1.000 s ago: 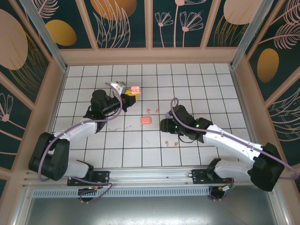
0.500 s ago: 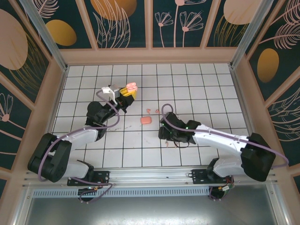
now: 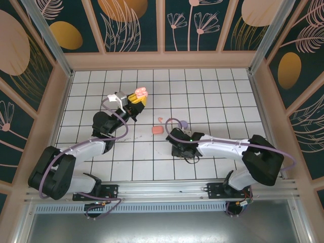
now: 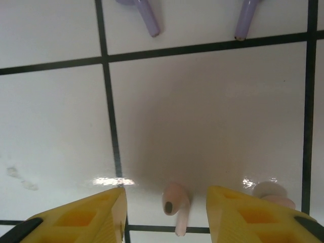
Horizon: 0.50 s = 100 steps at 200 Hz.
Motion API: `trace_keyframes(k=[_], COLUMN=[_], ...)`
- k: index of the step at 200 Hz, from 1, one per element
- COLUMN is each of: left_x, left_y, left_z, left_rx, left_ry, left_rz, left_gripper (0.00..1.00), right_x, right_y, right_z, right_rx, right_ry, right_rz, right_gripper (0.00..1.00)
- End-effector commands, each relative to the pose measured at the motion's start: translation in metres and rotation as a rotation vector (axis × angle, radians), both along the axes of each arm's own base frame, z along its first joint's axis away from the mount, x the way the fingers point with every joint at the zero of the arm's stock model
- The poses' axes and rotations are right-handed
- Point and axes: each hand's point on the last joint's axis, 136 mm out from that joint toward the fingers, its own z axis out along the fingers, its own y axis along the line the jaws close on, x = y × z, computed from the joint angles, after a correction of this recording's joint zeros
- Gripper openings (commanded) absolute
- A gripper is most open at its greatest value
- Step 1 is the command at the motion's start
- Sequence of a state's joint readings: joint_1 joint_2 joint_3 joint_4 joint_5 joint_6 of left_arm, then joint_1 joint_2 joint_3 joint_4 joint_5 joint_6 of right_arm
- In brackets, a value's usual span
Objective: Insert the wireless bluetooth earbuds into the charging case
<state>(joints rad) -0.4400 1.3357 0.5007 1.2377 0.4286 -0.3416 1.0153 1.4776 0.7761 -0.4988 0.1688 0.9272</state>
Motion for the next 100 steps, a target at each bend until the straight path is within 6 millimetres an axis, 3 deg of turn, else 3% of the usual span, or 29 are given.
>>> trace_keyframes(k=[1, 100], left_x=[-0.007, -0.010], left_y=[0.003, 0.001], left_z=[0.013, 0.011], left_rx=[-0.014, 0.002], left_ry=[-0.057, -0.063], left_rz=[0.013, -0.003], left_gripper=[0.00, 0.00], right_x=[0.002, 0.001], right_y=[-0.003, 0.007], right_z=[-0.001, -0.009], right_rx=[-0.065, -0.156], right_ry=[-0.008, 0.002], right_rz=[-0.023, -0.042], right_gripper=[0.45, 0.40])
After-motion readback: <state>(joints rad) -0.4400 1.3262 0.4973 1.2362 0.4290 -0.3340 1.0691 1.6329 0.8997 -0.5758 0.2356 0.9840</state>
